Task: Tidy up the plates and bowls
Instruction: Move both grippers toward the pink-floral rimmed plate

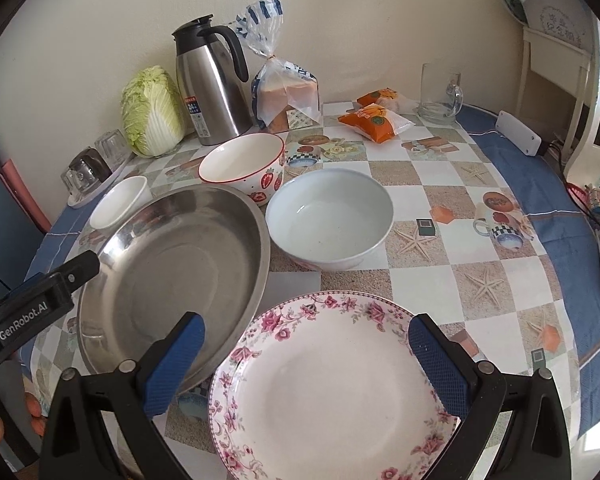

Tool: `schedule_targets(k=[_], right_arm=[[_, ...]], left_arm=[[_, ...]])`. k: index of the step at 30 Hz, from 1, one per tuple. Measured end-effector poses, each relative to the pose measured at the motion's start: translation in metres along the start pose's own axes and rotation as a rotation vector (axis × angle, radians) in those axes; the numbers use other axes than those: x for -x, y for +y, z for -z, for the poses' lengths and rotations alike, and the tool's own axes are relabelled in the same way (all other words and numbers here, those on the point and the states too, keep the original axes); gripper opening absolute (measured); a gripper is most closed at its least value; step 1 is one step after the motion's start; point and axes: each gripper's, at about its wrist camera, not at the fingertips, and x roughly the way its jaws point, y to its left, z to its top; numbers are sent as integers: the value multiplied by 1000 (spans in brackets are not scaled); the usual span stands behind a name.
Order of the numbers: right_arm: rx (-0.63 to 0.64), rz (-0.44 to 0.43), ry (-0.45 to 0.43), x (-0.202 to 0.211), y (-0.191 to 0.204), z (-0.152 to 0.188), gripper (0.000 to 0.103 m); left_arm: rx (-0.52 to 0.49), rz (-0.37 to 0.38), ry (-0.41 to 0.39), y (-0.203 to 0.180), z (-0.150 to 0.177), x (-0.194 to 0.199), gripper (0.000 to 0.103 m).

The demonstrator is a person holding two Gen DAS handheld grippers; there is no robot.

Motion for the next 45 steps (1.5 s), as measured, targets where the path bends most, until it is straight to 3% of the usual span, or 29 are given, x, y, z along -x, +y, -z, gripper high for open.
schedule_targets(k=[7,13,20,27,32,45], right_arm=[[-30,50,-33,19,-23,12,103],[-104,93,-61,33,-47,16,103],[-187,109,-30,31,-76,20,103],[-254,123,16,25,-101,28,103],[-287,125,83,15,-114,34,103],[-325,114,212,-10,-123,47,103]], left_arm=[[11,156,-13,-17,12,19,94],[-43,191,-8,-37,23,32,94],[-86,260,46,-63,37,35,94],[-166,277,95,-94,52,37,94],[-185,296,174,-108,64,28,94],[-130,285,308,-107,78,3,94]])
